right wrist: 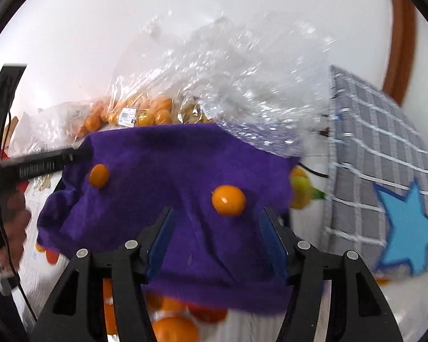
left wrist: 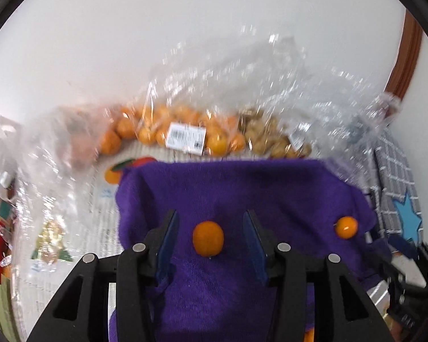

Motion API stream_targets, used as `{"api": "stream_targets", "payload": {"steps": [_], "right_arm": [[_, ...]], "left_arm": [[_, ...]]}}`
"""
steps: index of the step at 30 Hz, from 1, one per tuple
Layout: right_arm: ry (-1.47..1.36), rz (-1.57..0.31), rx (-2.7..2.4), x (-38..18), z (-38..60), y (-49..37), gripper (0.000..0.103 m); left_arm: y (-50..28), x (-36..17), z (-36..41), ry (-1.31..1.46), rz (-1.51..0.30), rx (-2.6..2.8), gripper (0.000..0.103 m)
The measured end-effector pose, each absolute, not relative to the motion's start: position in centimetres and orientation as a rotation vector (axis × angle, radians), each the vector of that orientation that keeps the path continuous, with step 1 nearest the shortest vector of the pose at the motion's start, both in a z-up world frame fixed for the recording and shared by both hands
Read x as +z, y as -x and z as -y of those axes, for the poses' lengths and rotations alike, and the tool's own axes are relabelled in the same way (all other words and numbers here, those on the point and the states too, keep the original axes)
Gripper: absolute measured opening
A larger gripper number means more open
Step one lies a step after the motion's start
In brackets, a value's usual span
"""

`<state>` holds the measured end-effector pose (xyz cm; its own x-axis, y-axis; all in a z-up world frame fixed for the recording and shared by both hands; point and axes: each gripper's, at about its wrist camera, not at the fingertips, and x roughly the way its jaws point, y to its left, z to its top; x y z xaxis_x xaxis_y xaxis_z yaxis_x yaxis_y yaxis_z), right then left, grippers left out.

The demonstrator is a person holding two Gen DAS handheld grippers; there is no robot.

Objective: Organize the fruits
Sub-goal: 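Reach the right gripper to a large mandarin and close on it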

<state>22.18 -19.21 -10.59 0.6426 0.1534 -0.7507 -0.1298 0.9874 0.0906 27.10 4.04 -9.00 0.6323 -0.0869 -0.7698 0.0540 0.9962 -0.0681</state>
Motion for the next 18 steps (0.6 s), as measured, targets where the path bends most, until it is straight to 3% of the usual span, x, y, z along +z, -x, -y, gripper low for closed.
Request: {"api": "stream_targets", "payload": {"steps": [6,18], "right_arm": [[-0.008,-0.792,0.111,-9.0,20.5,-16.7,0.061],[-0.048,-0.897,0.332,-13.9,18.9,-12.4,0.059]], "left_arm": [[-23.1,-6.5,-4.5,0.048,-0.801,-0.053,0.044],[-13.2,-9.7,-8.0,0.134,-0.853,-0.041,0.044]]}}
